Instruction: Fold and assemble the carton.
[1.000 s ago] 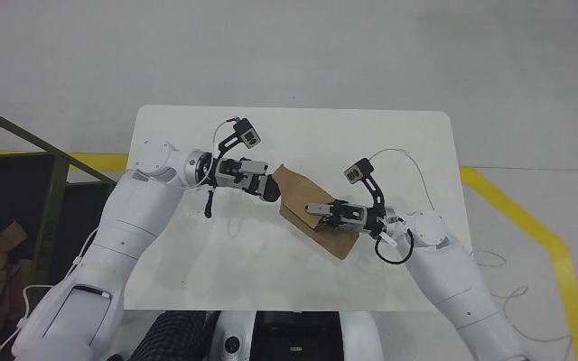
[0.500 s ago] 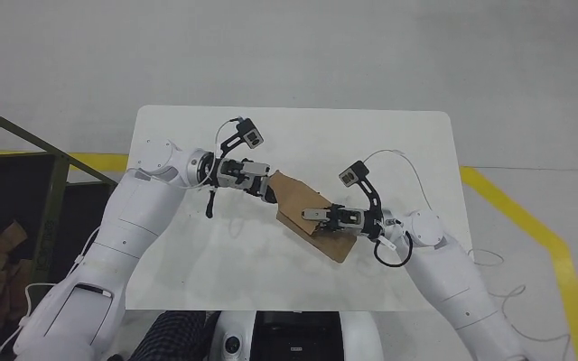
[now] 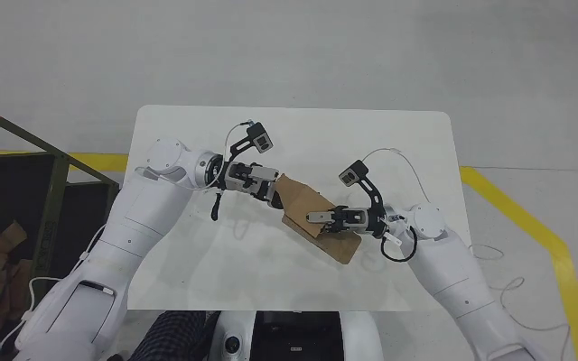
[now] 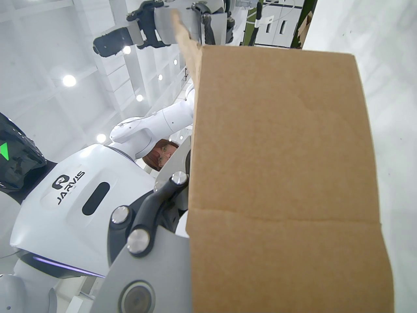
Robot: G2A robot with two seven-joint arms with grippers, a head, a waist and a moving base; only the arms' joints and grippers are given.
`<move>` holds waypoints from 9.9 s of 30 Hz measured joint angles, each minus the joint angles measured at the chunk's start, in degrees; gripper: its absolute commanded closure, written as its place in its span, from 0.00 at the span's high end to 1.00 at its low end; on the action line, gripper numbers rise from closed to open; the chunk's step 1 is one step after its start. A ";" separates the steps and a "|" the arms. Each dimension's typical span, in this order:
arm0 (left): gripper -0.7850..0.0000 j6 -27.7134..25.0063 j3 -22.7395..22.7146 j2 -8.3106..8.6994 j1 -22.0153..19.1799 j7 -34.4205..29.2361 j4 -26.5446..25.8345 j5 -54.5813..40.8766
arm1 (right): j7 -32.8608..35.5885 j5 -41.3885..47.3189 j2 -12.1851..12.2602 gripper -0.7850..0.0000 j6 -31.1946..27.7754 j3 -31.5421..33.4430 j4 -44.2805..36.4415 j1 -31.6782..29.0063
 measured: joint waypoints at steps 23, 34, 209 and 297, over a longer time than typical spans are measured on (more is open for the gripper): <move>1.00 -1.16 4.22 -0.26 -2.64 0.00 2.56 -2.32 | 7.80 3.93 -0.57 0.00 1.23 -0.64 6.23 4.58; 1.00 -1.71 1.01 0.86 -1.13 0.00 1.77 -1.93 | 8.33 3.69 -0.52 0.00 1.75 -0.88 6.19 4.57; 1.00 -49.23 12.21 15.95 -6.88 56.80 -15.51 59.96 | 13.11 12.39 4.36 0.00 12.96 -12.80 5.31 12.36; 1.00 -45.67 18.63 9.52 -5.37 49.55 -10.69 52.82 | 12.84 9.92 2.67 0.00 14.14 -5.41 -0.76 5.82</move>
